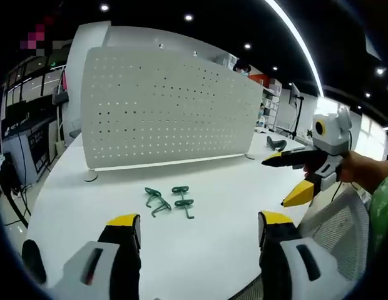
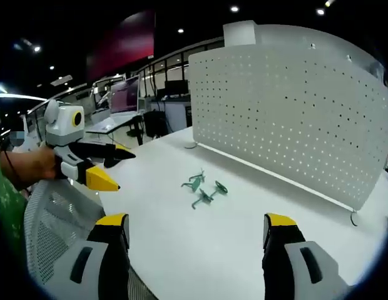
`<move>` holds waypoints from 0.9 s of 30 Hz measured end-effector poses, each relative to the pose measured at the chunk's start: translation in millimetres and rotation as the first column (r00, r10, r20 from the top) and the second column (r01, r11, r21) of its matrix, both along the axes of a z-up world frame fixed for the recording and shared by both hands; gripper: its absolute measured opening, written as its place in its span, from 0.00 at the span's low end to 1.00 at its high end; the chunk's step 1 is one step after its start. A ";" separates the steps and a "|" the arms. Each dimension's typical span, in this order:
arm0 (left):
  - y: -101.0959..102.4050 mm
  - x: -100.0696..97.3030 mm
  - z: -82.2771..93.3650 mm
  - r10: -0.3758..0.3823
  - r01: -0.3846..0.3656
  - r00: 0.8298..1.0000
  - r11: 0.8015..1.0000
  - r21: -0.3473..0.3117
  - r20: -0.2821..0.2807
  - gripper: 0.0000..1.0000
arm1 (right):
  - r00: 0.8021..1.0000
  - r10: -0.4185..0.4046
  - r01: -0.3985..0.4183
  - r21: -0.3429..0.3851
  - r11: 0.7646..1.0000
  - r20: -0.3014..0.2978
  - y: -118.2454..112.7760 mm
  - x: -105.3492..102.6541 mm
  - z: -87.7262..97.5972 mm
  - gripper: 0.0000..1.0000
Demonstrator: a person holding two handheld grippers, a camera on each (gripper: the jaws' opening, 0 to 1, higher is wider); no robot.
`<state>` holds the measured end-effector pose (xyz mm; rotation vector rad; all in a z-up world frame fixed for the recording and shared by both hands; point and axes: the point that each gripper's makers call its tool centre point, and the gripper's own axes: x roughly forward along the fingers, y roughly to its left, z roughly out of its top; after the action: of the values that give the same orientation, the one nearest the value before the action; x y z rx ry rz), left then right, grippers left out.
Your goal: Insert the hook assembly into the mounting plate slot until the hook locks in place.
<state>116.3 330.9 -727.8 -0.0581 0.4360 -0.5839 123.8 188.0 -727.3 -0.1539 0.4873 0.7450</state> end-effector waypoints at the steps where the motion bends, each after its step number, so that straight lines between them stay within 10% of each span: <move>1: -0.3 -0.2 -0.1 -0.001 0.001 1.000 1.000 0.000 -0.001 0.78 | 1.000 0.002 -0.002 -0.002 1.000 -0.001 0.1 0.0 -0.2 0.90; 27: -0.7 -0.6 -1.5 -0.007 0.007 1.000 1.000 0.010 -0.008 0.77 | 1.000 0.006 -0.006 -0.012 1.000 0.004 0.0 0.8 2.4 0.89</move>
<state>115.7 330.2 -729.2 -0.0493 0.4469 -0.5887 124.6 188.0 -724.9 -0.1679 0.4871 0.7478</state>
